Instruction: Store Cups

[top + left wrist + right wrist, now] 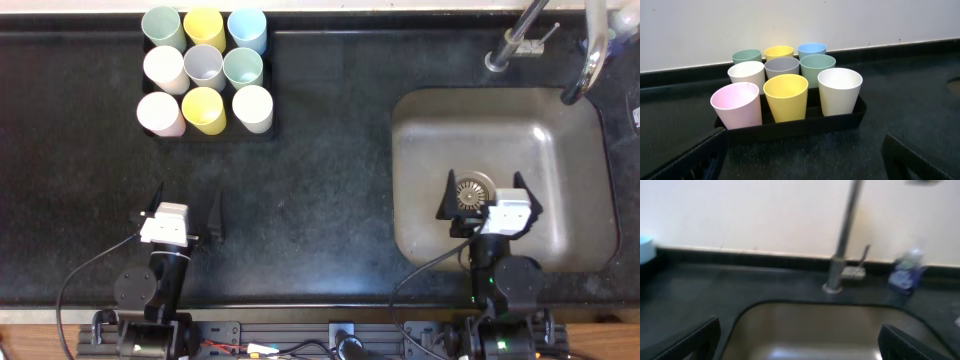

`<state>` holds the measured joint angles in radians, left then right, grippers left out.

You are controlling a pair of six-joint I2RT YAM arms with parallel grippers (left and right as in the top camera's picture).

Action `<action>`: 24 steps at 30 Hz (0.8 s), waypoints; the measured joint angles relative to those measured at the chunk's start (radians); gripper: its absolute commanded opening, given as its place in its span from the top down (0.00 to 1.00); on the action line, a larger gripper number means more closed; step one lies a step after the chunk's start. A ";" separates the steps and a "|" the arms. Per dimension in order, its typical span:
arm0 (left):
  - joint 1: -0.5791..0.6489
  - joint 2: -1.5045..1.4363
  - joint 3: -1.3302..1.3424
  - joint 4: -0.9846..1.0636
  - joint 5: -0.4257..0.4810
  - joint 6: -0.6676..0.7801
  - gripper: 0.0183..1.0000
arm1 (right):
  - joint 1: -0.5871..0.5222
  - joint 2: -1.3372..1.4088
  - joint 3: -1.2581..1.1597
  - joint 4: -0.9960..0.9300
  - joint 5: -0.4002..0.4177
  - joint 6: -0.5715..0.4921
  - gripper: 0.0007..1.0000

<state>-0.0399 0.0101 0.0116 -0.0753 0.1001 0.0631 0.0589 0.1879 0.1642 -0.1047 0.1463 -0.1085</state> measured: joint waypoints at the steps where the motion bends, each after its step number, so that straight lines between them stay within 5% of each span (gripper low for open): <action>1: 0.000 0.000 0.000 0.000 0.000 0.000 0.00 | -0.014 -0.013 0.000 -0.001 0.000 0.000 0.00; 24: 0.000 0.000 0.000 0.000 0.000 0.000 0.00 | -0.052 -0.173 -0.146 0.032 0.000 0.000 0.00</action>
<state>-0.0395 0.0101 0.0116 -0.0753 0.1005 0.0631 0.0071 0.0147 0.0185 -0.0723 0.1467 -0.1085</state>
